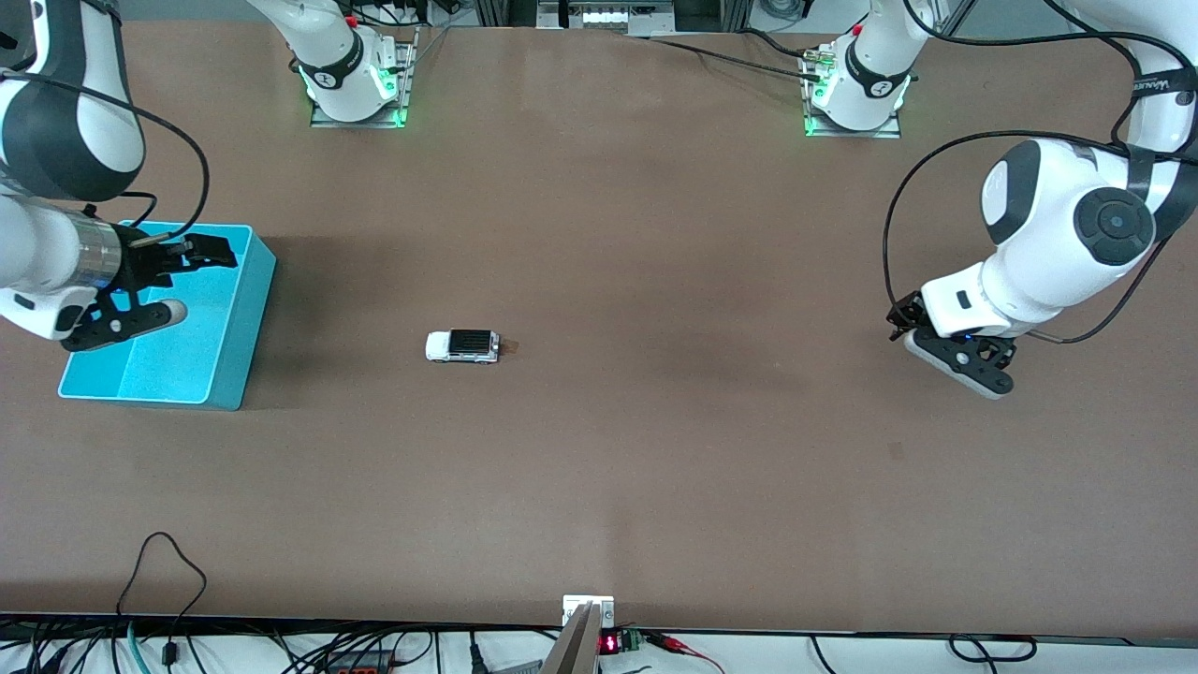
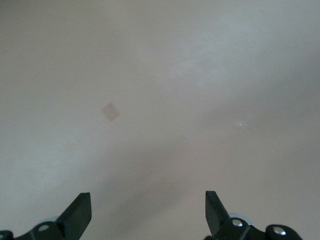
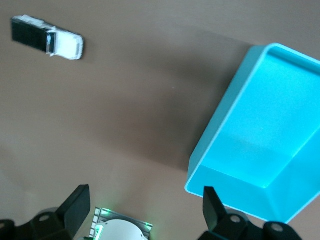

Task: Wind and store white jeep toy
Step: 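Reach the right gripper toward the jeep while the left gripper withdraws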

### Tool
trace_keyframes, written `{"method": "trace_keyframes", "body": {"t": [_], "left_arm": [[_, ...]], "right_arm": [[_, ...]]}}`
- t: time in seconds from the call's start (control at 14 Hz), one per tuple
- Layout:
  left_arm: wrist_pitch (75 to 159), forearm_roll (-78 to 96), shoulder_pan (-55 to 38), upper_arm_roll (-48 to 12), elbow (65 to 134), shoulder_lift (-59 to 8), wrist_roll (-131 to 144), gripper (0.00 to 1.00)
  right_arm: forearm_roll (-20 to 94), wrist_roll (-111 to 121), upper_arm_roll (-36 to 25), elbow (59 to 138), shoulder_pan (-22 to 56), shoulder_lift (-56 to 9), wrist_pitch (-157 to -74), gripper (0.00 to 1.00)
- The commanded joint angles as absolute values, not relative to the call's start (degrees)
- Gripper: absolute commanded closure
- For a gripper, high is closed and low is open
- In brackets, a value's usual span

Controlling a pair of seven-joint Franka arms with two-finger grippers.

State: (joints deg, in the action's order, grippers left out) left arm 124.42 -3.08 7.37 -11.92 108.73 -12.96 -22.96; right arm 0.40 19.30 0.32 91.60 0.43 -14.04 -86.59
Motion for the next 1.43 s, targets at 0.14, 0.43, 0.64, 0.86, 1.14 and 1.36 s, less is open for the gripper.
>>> {"method": "trace_keyframes", "body": {"t": [0.14,0.43,0.64,0.86,1.14,1.36], "left_arm": [[115.59,-0.8,7.56,-7.39,101.88,-11.34,-16.72,0.0],[111.55,3.51,6.59,-3.88,98.36,-9.41,-11.0,0.0],[104.96,3.69,3.96,-1.41,94.15,-8.79,-5.72,0.0],[97.85,3.6,4.48,-1.58,91.77,-7.12,-2.47,0.0],[95.45,3.43,4.48,-2.2,93.34,-3.7,1.67,0.0],[95.8,3.25,4.57,-2.46,94.83,-1.41,0.7,0.0]], "right_arm": [[0.97,27.4,0.18,97.71,4.12,-10.91,-91.99,0.0],[0.88,35.92,0.79,106.13,6.41,-8.63,-102.35,0.0],[0.62,44.71,7.45,112.14,5.54,-7.47,-110.89,0.0],[0.35,50.61,13.69,114.6,5.19,-7.56,-116.7,0.0],[-1.32,59.75,16.61,116.19,6.42,-12.11,-128.39,0.0],[-1.32,65.11,16.61,115.84,7.2,-15.63,-133.14,0.0]]}}
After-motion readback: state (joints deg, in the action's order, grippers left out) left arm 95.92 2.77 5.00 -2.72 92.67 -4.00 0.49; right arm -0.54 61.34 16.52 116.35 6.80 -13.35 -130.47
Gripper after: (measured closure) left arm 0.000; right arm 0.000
